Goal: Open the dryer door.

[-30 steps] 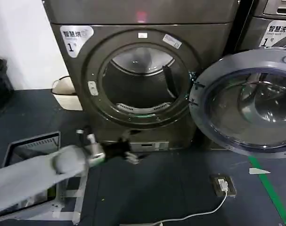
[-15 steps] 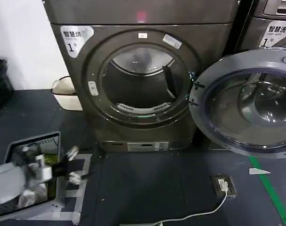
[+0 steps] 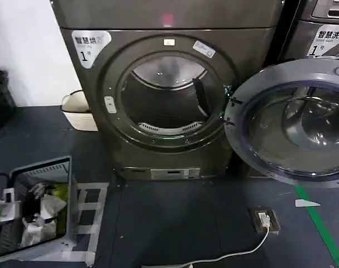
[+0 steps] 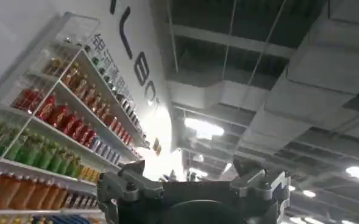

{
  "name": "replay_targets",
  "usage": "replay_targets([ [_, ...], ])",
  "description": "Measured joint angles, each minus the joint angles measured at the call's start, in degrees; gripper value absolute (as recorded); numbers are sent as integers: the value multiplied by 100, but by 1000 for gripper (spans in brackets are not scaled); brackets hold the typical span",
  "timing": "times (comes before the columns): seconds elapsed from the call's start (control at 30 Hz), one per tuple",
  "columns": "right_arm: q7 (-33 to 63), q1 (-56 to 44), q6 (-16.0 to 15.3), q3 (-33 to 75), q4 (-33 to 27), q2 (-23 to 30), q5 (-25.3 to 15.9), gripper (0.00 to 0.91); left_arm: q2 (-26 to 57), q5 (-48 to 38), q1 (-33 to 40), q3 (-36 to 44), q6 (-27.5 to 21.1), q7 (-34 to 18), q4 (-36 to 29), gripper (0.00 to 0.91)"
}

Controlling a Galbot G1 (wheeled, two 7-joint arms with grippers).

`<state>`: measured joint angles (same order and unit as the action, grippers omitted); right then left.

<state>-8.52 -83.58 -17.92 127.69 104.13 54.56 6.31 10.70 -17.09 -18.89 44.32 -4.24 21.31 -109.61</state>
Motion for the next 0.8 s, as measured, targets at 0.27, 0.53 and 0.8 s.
replay_targets([
  [0.27,0,-9,54,7,1,78,13,907,205,72,-11,-20,61,231,175,907],
  [0.53,4,7,60,10,15,118,-4,907,144,286,-30,-30,7,375,426,907],
  [0.8,-6,76,63,-21,43,121,-37,907,132,403,-32,-52,-68,435,514,907],
])
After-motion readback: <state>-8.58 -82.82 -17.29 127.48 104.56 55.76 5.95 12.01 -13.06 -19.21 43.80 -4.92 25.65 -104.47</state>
